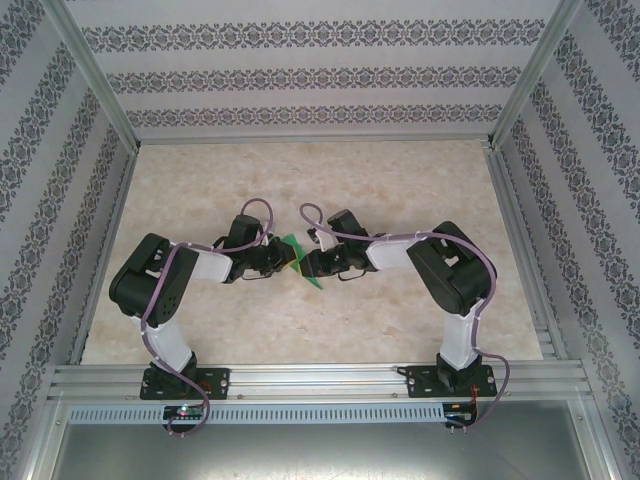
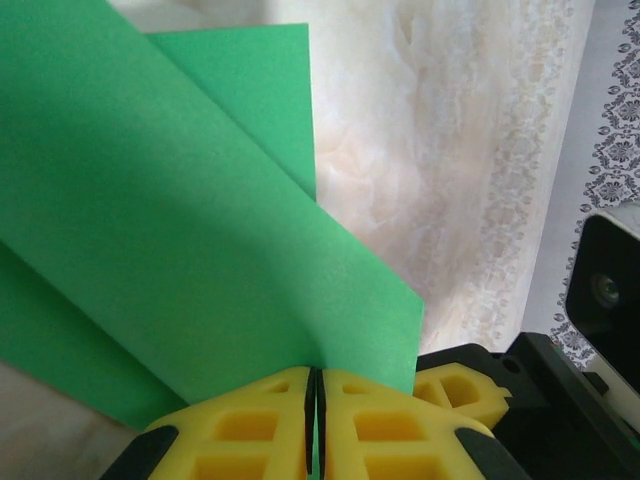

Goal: Fold a paper plane with a square sheet of paper (pick it up from the middle)
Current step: Fold the wing for the fifth time at the center of the table.

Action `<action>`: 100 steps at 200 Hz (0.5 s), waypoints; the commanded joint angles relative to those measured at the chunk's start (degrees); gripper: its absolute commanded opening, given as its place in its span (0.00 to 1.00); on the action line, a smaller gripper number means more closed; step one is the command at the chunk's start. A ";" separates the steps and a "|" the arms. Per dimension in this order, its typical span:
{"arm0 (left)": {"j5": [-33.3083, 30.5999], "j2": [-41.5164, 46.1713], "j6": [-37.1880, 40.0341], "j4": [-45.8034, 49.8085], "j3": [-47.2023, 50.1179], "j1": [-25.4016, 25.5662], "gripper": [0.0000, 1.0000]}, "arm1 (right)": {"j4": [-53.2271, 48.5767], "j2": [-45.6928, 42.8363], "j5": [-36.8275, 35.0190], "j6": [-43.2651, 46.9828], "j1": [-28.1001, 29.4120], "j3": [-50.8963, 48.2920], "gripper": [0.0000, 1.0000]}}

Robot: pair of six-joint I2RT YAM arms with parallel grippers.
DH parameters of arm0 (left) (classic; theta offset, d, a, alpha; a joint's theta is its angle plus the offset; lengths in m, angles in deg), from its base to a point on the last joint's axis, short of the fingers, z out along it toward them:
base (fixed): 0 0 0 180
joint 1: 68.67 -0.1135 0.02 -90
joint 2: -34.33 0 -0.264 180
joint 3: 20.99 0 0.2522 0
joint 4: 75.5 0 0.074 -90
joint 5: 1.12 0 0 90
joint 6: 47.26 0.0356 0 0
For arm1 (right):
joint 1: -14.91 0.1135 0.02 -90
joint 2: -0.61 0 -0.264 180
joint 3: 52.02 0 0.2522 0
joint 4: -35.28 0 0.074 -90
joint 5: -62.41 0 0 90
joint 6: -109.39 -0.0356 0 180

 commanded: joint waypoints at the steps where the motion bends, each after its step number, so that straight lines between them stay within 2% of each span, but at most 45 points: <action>1: -1.10 -0.59 -0.33 -1.73 0.60 0.61 0.13 | -3.32 -3.05 -0.92 2.16 -0.61 -0.50 0.26; 55: -1.15 -0.36 -0.29 -0.89 0.46 0.58 0.13 | -6.05 -3.15 -1.82 4.86 -0.54 -0.79 0.26; 100: -1.72 0.52 -0.01 0.01 1.06 0.35 0.13 | -5.06 -1.25 -0.42 4.15 -0.71 -0.96 0.13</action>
